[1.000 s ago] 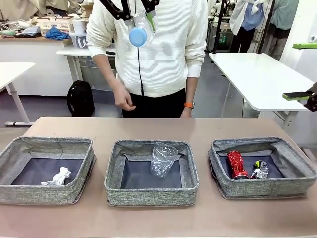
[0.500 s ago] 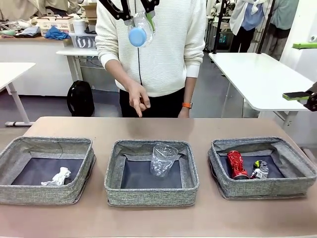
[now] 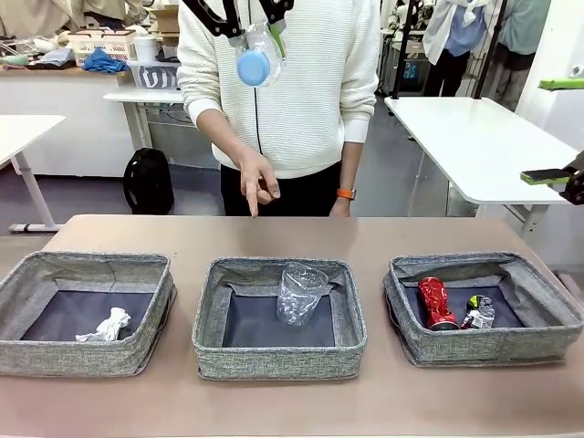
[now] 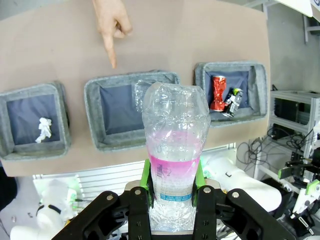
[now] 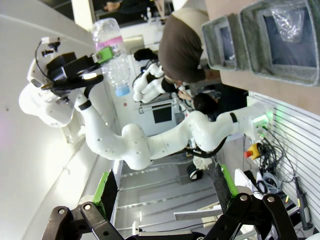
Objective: Sort the waste into the appropriate baskets.
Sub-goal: Place the picked waste into the Fabric basket indicated by the person.
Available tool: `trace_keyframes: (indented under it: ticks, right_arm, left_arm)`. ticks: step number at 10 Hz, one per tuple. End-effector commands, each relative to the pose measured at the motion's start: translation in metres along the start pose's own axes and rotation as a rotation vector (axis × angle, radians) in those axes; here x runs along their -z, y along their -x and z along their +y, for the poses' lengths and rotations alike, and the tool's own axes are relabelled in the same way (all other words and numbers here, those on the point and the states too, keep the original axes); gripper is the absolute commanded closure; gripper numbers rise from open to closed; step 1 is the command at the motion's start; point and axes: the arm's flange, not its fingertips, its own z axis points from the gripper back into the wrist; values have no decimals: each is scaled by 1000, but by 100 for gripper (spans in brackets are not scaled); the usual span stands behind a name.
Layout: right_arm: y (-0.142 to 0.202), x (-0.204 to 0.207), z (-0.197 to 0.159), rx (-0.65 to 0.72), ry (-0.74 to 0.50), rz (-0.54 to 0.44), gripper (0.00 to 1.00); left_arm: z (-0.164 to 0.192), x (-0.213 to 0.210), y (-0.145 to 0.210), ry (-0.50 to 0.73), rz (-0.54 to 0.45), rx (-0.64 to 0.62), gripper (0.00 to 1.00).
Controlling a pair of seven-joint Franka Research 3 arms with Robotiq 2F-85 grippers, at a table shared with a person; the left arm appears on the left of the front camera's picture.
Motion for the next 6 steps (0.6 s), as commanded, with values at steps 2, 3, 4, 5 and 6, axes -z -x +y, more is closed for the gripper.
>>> trace_keyframes:
  ticks: [2,3,4,5,6]
  right_arm:
    - [0,1,5,-14,-22,3,0]
    - [0,1,5,-14,-22,3,0]
    - [0,1,5,-14,-22,3,0]
    - [0,1,5,-14,-22,3,0]
    - [0,1,5,-14,-22,3,0]
  left_arm:
    - [7,1,4,-12,-7,6,65]
    - [7,1,4,-12,-7,6,65]
    - [0,0,0,0,0,0,65]
    - [13,31,0,-49,-35,-44,65]
    - [28,74,5,-37,-33,-15,65]
